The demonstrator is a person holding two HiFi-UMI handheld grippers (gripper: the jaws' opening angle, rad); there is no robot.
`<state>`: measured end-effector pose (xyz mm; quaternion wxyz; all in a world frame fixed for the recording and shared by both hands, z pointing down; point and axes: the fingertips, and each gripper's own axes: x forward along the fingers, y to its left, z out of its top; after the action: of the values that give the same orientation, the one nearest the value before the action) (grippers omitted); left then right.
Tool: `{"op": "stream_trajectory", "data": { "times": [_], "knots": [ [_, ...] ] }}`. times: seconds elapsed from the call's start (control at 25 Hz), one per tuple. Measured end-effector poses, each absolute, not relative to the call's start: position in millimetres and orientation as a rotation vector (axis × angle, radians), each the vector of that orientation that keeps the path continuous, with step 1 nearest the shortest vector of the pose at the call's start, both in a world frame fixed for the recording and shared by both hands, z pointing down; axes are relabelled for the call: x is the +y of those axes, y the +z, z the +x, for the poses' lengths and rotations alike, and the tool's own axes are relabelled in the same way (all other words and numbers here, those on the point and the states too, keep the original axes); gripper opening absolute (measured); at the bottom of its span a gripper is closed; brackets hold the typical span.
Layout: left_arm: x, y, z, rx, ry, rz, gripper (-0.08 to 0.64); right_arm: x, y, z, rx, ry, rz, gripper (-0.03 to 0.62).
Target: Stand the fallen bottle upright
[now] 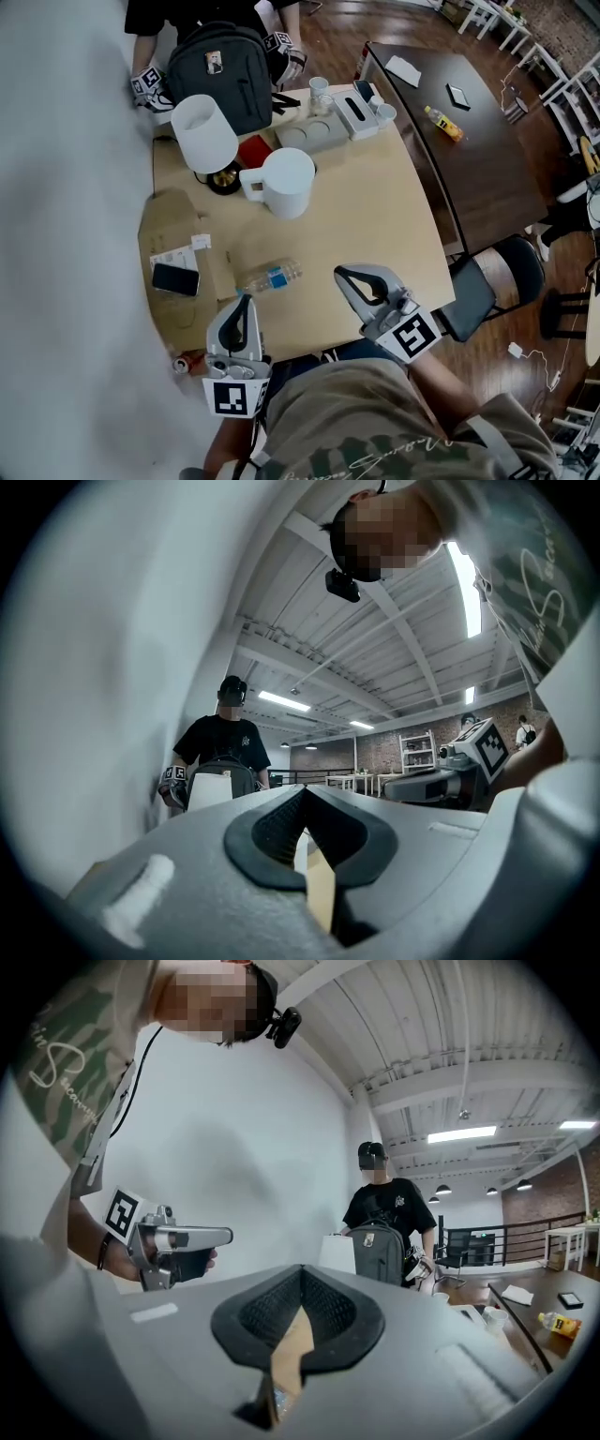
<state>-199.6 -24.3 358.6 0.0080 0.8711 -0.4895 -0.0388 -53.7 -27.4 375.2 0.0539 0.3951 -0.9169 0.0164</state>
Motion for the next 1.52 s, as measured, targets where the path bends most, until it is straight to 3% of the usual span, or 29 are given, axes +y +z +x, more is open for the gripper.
{"op": "stream_trajectory", "data": {
  "times": [0.28,0.48,0.52,0.56,0.6,0.76,0.84,1.0,1.12,1.52],
  "knots": [
    [-42.9,355.2,-204.2,-1.595,-0.161,2.646,0.003,-54.0,394.6,-79.6,-2.786,0.024,1.002,0.003],
    [-59.4,355.5,-214.0,-1.679,-0.159,2.590,0.003,-59.8,482.2,-115.2,-2.584,0.056,0.629,0.005],
    [-62.0,354.8,-215.2,-1.694,-0.164,2.574,0.003,-55.8,508.4,-127.3,-2.528,0.055,0.516,0.105],
    [-64.3,353.1,-216.0,-1.706,-0.168,2.564,0.003,-50.6,533.8,-141.2,-2.465,0.041,0.402,0.296],
    [-65.8,351.1,-216.8,-1.716,-0.170,2.560,0.003,-45.9,558.6,-155.2,-2.395,-0.006,0.299,0.333],
    [-65.6,353.3,-226.6,-1.759,-0.163,2.520,0.003,-27.2,669.1,-191.1,-2.022,-0.334,-0.052,0.331],
    [-63.8,358.9,-234.0,-1.780,-0.152,2.482,0.003,-18.0,713.2,-205.8,-1.899,-0.385,-0.180,0.354],
    [-58.4,369.4,-248.6,-1.797,-0.110,2.444,0.003,-12.0,765.9,-230.0,-1.787,-0.461,-0.268,0.332],
    [-57.7,376.2,-257.4,-1.809,-0.088,2.419,0.003,-11.9,788.8,-238.1,-1.766,-0.458,-0.286,0.297],
    [-60.1,380.8,-252.9,-1.787,-0.055,2.427,0.003,-24.5,787.3,-246.7,-1.897,-0.479,-0.221,0.302]
  ]
}}
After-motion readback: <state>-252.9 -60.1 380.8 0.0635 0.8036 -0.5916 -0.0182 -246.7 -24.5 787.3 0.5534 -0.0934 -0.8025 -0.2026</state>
